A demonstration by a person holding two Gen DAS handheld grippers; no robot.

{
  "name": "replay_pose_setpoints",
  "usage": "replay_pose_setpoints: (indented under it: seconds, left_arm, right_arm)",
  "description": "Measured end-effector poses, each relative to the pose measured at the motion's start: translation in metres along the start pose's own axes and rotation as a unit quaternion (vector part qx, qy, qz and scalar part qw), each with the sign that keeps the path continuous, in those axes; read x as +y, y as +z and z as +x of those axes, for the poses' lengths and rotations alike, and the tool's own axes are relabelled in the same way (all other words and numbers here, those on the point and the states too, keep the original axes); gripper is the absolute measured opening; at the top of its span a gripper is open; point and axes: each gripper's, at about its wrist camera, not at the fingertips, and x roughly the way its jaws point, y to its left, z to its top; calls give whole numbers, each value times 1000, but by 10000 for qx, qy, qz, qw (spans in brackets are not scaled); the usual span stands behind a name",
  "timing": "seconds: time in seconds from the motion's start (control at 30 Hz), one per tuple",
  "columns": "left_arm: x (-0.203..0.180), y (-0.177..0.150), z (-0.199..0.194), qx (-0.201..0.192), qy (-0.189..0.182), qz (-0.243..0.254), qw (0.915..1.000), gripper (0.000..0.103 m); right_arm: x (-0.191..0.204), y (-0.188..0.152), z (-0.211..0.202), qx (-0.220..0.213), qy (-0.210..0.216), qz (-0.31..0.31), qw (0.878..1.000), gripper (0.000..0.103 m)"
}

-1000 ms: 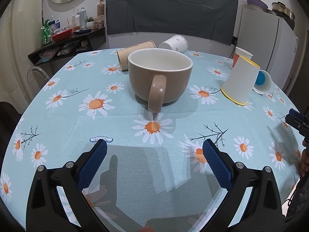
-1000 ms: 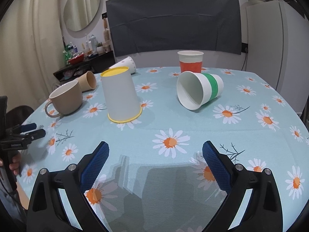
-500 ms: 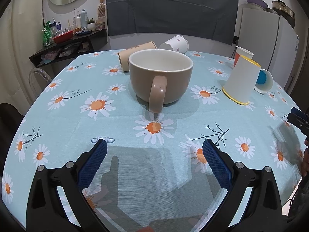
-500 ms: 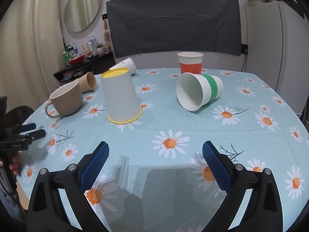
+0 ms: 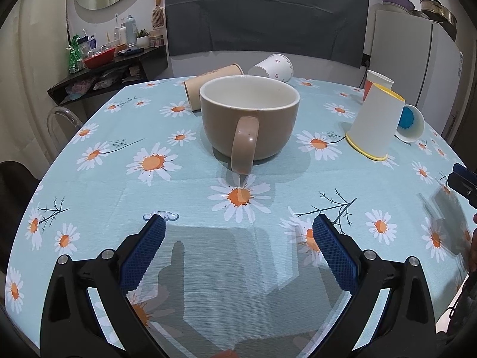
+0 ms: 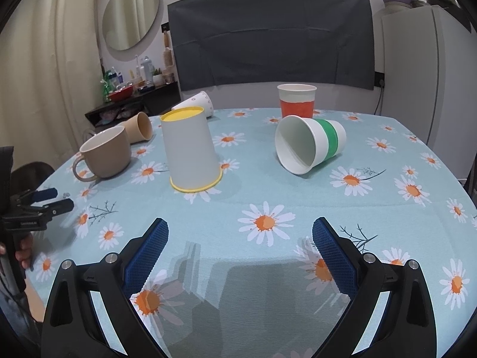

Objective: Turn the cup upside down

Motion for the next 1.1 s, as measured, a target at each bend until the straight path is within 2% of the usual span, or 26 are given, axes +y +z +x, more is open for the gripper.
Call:
replay_pose_setpoints:
  seconds: [1.1]
  left_arm:
    - [-4, 0, -2, -49, 97, 86, 9999, 97]
  right_arm:
    - [1, 0, -1, -28, 40, -34, 10000, 93]
